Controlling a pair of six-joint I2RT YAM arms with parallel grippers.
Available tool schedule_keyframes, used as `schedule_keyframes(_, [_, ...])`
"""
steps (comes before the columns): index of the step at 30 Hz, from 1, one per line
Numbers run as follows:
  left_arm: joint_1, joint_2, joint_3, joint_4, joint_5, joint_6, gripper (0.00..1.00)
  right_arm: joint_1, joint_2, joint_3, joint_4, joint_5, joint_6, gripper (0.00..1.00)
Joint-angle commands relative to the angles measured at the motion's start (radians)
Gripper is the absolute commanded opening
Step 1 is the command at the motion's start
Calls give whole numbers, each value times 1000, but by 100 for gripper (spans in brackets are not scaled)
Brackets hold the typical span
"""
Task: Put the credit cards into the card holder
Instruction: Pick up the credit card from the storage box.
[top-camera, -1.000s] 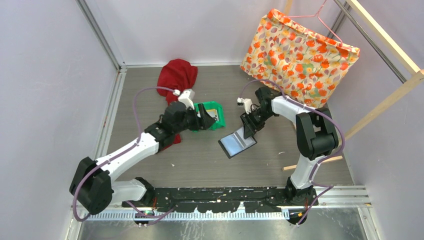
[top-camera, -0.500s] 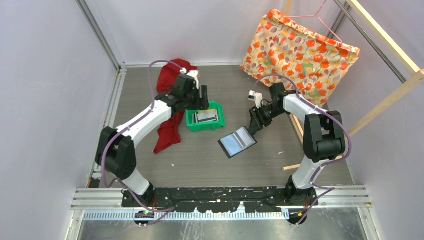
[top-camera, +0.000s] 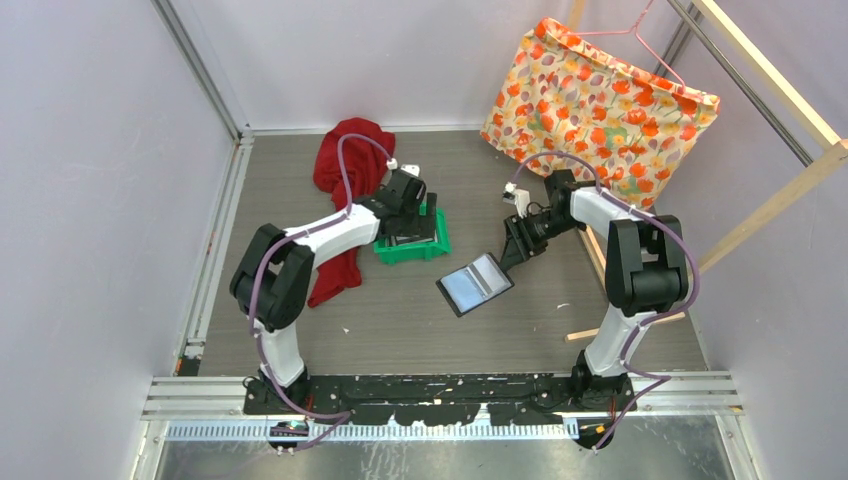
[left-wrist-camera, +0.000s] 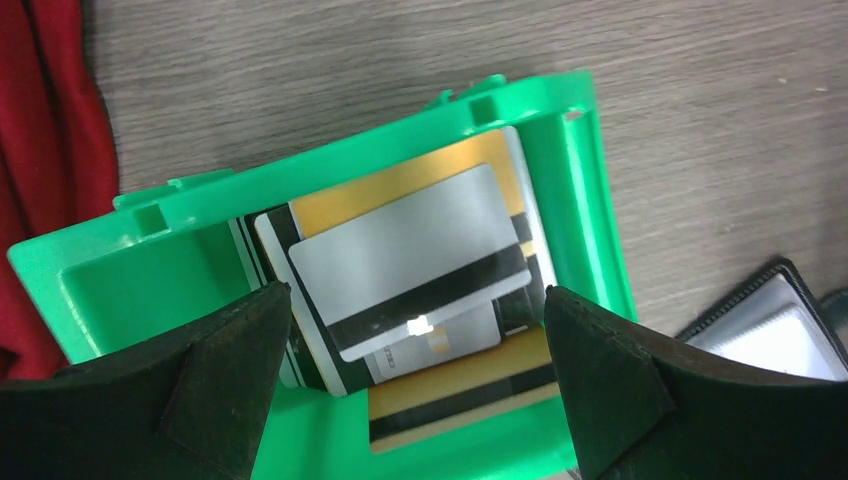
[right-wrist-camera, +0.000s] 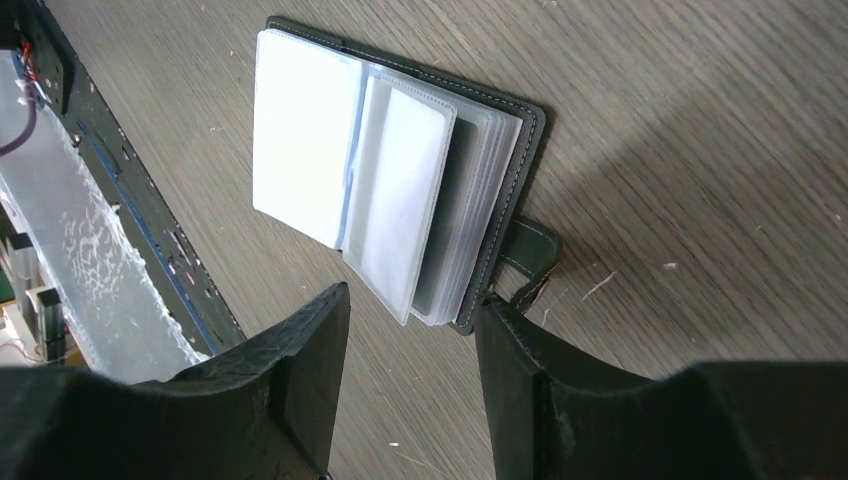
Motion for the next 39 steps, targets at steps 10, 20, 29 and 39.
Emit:
schedule_keyframes(10, [31, 87, -31, 159, -56, -161, 97, -9, 20, 46, -26, -47, -34, 54])
schedule_keyframes(20, [32, 128, -15, 80, -33, -231, 96, -8, 16, 45, -30, -51, -41, 54])
schedule_keyframes(29, [32, 121, -25, 112, 49, -239, 87, -8, 13, 47, -33, -66, -41, 54])
schedule_keyframes(39, [33, 124, -36, 114, 77, -254, 79, -7, 13, 116, -33, -171, 32, 54])
